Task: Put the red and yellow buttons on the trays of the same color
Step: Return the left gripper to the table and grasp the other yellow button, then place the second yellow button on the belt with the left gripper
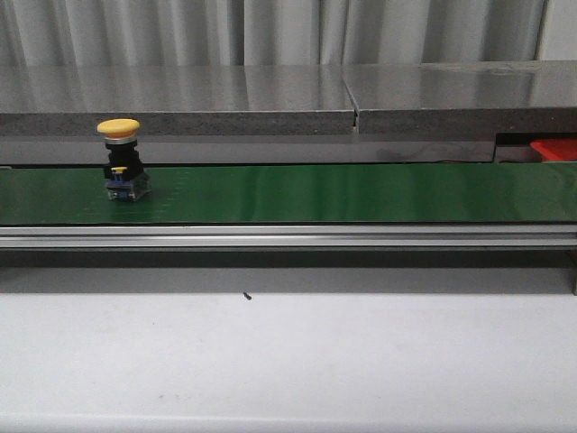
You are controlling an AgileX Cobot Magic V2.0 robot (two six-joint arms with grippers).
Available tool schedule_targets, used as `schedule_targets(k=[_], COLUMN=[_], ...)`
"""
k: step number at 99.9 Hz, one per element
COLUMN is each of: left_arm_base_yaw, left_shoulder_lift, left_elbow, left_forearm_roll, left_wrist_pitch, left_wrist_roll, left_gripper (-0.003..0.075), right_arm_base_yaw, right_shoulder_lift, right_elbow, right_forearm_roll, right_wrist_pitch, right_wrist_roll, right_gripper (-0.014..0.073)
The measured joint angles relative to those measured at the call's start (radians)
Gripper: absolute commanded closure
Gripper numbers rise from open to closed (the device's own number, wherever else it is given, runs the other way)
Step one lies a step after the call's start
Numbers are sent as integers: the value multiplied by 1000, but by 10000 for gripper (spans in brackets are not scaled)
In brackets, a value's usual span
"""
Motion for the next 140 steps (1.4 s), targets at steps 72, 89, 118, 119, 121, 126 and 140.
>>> schedule_targets(k=[72,89,118,119,121,126,140], left_arm_base_yaw=[-216,-216,-217,-217,-217,-218,-218], left_shoulder_lift=[-112,-38,-9,-9,-9,-9,-9], left_elbow=[342,342,342,342,342,342,342], left_forearm_roll=[-75,-83,-114,-114,-116,-116,-116], left_wrist_pitch=[-116,-116,-128,-128,-128,-128,-126], left_wrist_roll=[27,27,27,27,27,27,28], left_gripper=[739,739,717,713,694,630,328], right_arm_base_yaw=[0,0,0,0,0,0,0], right_shoulder_lift=[0,0,-1,-1,-1,-1,-1], right_elbow=[0,0,0,0,0,0,0], right_forearm_roll=[0,0,0,0,0,0,0], right_wrist_pitch=[0,0,0,0,0,0,0], right_wrist_roll=[0,0,0,0,0,0,0], right_gripper=[661,661,661,661,661,661,661])
